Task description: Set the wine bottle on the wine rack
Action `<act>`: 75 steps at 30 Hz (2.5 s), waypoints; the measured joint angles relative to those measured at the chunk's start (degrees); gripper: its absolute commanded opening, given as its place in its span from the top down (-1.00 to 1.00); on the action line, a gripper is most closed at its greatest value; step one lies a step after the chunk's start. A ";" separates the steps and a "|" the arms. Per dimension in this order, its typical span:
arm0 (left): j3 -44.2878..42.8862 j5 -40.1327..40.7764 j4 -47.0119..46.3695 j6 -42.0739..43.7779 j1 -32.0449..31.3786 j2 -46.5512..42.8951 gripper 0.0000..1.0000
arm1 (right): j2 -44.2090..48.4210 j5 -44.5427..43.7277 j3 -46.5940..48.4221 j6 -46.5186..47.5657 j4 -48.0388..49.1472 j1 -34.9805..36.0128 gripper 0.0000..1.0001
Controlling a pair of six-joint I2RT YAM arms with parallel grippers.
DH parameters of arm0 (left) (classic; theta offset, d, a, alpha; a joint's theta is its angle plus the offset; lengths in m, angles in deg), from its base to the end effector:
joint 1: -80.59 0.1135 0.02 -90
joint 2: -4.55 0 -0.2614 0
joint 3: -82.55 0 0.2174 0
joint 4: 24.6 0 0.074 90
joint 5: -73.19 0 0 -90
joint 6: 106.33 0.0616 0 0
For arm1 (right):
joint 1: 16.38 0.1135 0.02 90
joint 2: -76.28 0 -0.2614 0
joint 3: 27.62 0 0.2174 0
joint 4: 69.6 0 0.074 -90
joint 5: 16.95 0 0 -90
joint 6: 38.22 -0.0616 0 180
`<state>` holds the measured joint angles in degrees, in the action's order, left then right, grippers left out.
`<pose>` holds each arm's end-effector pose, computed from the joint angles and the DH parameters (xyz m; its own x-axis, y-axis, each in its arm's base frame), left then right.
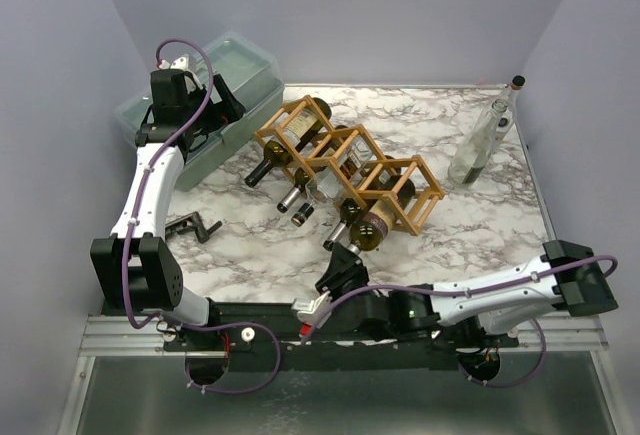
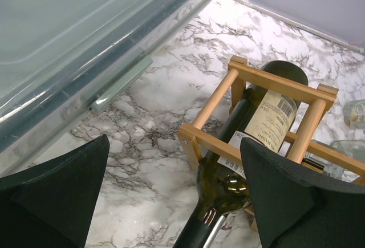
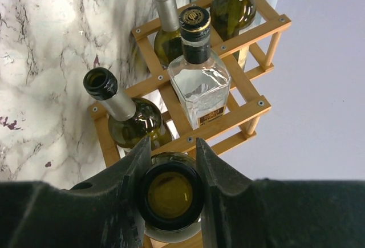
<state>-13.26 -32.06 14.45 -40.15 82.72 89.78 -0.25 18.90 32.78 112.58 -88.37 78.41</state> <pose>0.3296 -0.0040 0.3503 -0.5146 -0.4091 -0.7535 -0.0138 0.8827 -0.4697 0.0282 0.2615 0.2443 0.5812 -0.8137 0.0047 -0.2701 -0.1984 -0.9422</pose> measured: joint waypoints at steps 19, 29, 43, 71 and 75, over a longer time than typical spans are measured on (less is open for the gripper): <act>0.00 -0.42 0.00 -0.61 -0.59 0.00 -0.97 | 6.60 5.90 -12.20 9.18 6.75 -1.44 0.99; 0.00 -0.68 -0.02 -0.68 -0.76 0.02 -0.97 | 4.70 6.91 -12.33 10.05 7.87 -6.10 0.99; 0.00 -1.25 -0.02 -1.03 -1.11 0.00 -0.97 | 7.10 10.12 -14.84 13.68 11.87 -12.11 0.99; 0.00 -2.29 -0.07 -1.62 -1.51 0.00 -0.97 | 3.17 19.15 -14.91 10.49 15.91 -19.61 -0.24; 0.00 -2.29 -0.07 -1.60 -1.51 0.02 -0.97 | 3.48 21.38 -14.91 8.61 14.86 -19.50 -0.65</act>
<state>-13.26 -34.35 14.38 -41.74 81.21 89.81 3.22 40.28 17.87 121.19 -73.50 58.91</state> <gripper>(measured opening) 0.985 0.656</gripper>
